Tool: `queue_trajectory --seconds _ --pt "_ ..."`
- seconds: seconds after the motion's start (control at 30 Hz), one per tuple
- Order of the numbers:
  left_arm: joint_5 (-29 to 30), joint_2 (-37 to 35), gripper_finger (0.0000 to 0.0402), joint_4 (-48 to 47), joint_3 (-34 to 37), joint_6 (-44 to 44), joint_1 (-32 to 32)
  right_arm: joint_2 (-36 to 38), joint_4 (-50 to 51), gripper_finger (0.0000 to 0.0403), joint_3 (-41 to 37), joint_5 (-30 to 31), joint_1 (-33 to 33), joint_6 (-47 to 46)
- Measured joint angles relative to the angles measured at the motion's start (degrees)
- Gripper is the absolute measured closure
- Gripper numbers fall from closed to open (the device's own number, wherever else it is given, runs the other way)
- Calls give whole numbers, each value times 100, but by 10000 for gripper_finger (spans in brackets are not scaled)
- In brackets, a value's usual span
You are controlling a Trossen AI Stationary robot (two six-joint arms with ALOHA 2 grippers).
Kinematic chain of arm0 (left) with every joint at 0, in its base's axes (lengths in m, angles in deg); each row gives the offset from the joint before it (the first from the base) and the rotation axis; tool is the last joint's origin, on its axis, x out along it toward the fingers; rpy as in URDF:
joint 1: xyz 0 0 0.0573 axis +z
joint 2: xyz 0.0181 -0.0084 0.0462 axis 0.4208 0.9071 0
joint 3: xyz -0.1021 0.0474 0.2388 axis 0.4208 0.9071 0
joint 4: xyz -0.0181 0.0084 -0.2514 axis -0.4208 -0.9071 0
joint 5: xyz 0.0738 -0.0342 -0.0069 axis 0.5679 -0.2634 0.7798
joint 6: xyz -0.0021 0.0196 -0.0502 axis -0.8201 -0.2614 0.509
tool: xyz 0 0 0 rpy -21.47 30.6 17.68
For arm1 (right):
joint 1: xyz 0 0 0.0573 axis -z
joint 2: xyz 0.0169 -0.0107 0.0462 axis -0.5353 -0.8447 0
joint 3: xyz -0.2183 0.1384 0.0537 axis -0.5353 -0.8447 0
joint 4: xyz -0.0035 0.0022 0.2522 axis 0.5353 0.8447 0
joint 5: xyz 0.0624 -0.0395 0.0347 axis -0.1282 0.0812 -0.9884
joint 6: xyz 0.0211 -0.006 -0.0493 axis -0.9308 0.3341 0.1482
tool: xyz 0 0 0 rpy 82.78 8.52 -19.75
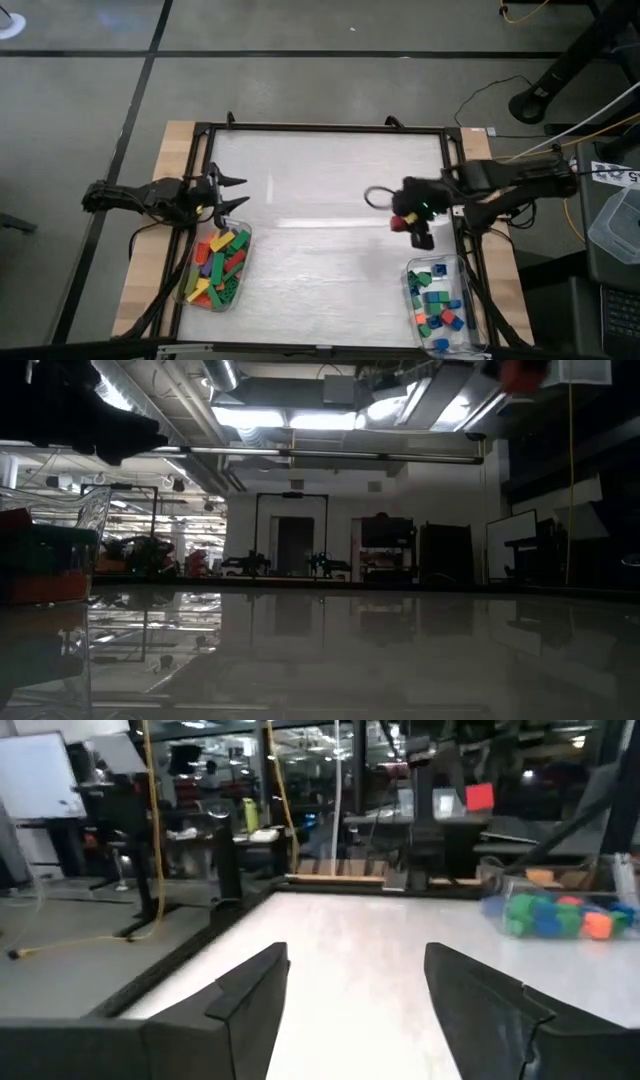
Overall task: Sort blocks by size
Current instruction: Put the small red wooden block into the right transparent bin, then return to Home Position
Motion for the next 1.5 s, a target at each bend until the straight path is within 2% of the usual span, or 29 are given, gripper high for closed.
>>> queue_trajectory --seconds 0.17,0.27,0.37,0.5,0.6,0.73,0.83,1.0,1.27,1.33,1.5 --pt "-124 9 176 299 385 324 21 209 461 264 0 889 -1092 -1108" --pt "-365 2 176 581 426 146 20 245 536 264 -38 1221 -1808 -1850" --pt "-516 2 176 551 424 -114 20 245 480 264 -216 1404 -2571 -2521" --pt "-385 49 176 376 420 -108 50 241 226 264 -715 1580 -3604 -3425" --pt "-338 63 176 372 420 -631 92 239 -166 264 -1165 1598 -4308 -4085" --pt "-337 62 176 370 420 -1156 105 236 -821 264 -1661 1597 -5121 -4614" --pt "-336 63 176 368 420 -1145 105 236 -1116 261 -1912 1594 -5564 -4878" --pt "-336 61 176 363 420 -965 105 234 -1251 234 -2221 1515 -5894 -5384" --pt "-336 61 176 359 420 -972 105 234 -1234 212 -2381 1346 -5907 -5272" --pt "-333 61 176 359 420 -1013 105 234 -1270 212 -2384 1361 -5902 -4954" --pt "-333 63 176 357 420 -964 105 234 -1294 213 -2141 1608 -5453 -3445"
